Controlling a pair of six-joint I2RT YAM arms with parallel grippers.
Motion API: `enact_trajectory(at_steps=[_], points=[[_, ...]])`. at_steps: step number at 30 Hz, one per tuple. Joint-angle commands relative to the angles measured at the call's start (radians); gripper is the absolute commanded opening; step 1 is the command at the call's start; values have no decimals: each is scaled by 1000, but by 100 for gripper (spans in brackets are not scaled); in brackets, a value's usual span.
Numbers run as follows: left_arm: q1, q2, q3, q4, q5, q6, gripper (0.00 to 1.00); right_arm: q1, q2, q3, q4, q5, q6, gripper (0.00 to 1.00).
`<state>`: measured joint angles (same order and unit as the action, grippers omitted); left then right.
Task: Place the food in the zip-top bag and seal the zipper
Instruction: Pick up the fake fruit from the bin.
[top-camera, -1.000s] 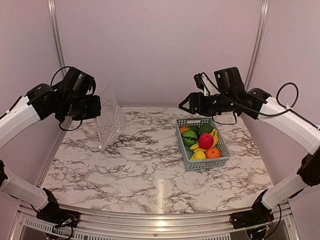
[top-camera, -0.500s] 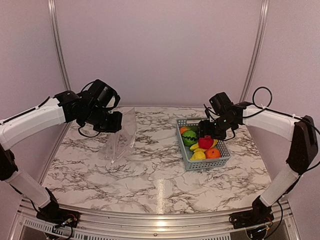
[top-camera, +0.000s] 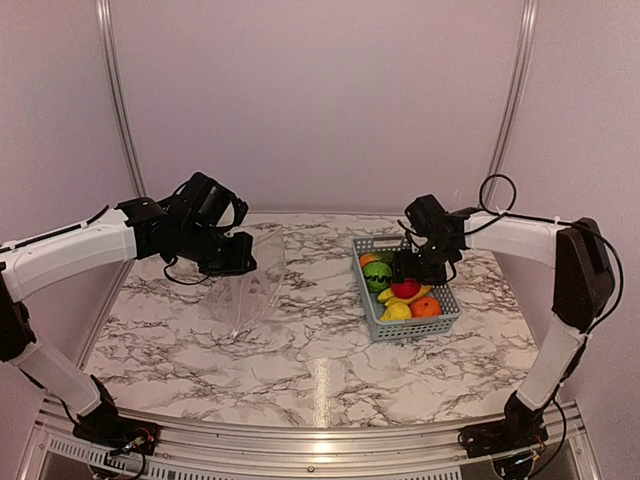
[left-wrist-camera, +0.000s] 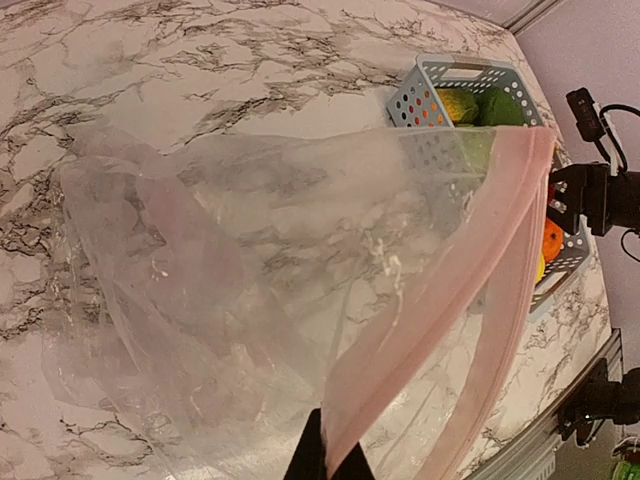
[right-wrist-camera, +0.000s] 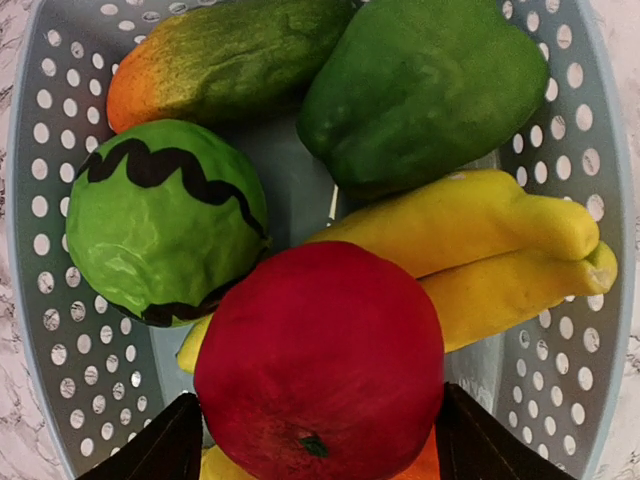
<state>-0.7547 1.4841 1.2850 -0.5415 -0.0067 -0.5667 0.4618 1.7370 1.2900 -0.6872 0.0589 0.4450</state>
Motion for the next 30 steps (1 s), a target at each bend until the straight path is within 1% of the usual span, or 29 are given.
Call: enact_trajectory(at_steps=[1, 2, 7, 10, 14, 17, 19, 21, 23, 27, 30], points=[[-3, -26, -10, 24, 31, -9, 0, -8, 41, 30, 25, 60, 13, 75], [-3, -25, -11, 20, 27, -9, 0, -8, 42, 28, 32, 70, 12, 72], [-3, -22, -13, 25, 29, -6, 0, -8, 16, 26, 53, 80, 7, 47], [-2, -13, -8, 41, 58, -18, 0, -6, -16, 55, 21, 67, -2, 40], [-2, 18, -11, 74, 69, -26, 0, 1, -88, 78, 14, 10, -40, 38], [-3, 58, 16, 87, 41, -68, 0, 15, -151, 85, 17, -125, -72, 37], [-5, 91, 39, 102, 43, -89, 0, 48, -217, 69, 59, -203, -92, 37], [-8, 112, 33, 154, 43, -98, 0, 103, -258, 45, 135, -250, -121, 36], [-9, 133, 31, 198, 59, -111, 0, 150, -262, 49, 204, -318, -143, 36], [-18, 177, 87, 208, 132, -122, 0, 190, -223, 113, 304, -480, -120, 35], [-20, 203, 99, 213, 150, -128, 0, 234, -212, 107, 405, -531, -106, 35]])
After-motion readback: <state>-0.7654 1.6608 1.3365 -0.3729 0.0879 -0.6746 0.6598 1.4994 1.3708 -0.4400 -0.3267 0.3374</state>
